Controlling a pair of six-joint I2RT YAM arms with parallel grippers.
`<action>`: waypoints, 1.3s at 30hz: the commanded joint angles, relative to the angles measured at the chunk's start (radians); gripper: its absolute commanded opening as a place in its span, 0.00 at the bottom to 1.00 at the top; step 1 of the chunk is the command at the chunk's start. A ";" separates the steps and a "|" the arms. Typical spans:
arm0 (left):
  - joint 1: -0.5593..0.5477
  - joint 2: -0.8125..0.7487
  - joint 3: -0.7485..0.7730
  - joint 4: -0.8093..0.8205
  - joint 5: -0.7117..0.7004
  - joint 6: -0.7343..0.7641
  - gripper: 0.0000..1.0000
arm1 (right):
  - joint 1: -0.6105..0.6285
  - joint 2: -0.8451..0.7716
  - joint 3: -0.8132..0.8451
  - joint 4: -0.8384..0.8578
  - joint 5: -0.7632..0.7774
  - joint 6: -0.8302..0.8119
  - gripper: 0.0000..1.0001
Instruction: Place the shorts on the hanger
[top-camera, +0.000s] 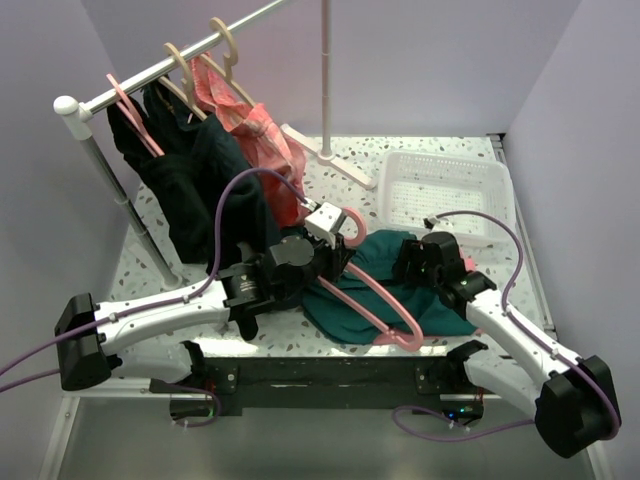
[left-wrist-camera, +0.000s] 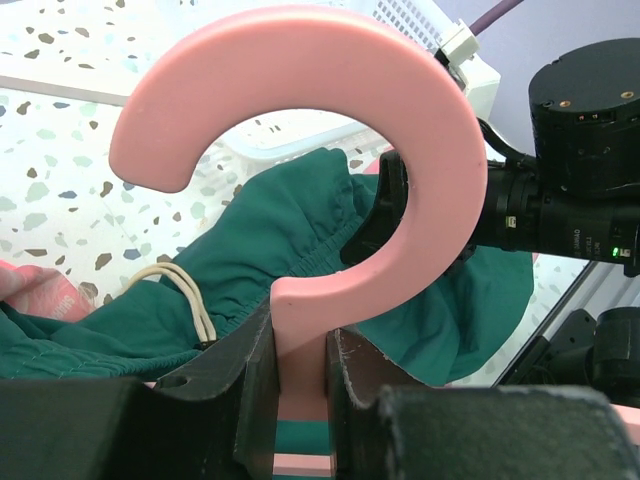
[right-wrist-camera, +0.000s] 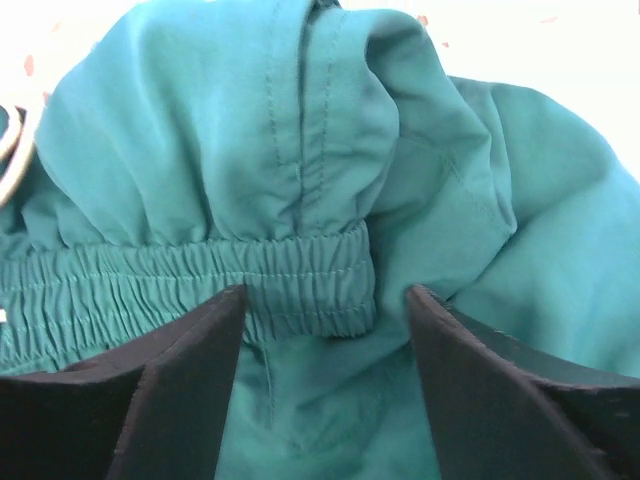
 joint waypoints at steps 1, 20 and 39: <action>-0.005 -0.034 0.016 0.087 -0.052 0.057 0.00 | -0.007 -0.020 -0.035 0.204 0.011 0.014 0.66; -0.009 -0.007 0.045 0.124 -0.082 0.066 0.00 | -0.010 -0.007 -0.095 0.243 -0.034 0.060 0.65; -0.038 -0.019 -0.058 0.445 -0.333 0.118 0.00 | -0.010 -0.293 0.207 -0.365 -0.065 0.318 0.00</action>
